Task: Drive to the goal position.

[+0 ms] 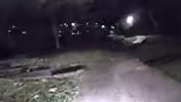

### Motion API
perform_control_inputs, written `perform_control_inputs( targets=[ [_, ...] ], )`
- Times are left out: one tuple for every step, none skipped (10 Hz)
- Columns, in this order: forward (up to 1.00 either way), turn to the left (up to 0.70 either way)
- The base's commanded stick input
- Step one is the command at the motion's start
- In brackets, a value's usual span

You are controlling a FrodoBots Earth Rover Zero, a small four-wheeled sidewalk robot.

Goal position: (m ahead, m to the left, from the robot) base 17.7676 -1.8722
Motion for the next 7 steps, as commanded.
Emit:
perform_control_inputs(
  targets=[
    [0.7,-0.02],
    [0.7,0.0],
    [0.7,0.0],
    [0.7,0.0],
    [0.7,0.0],
    [0.7,0.0],
    [0.7,0.0]
  ],
)
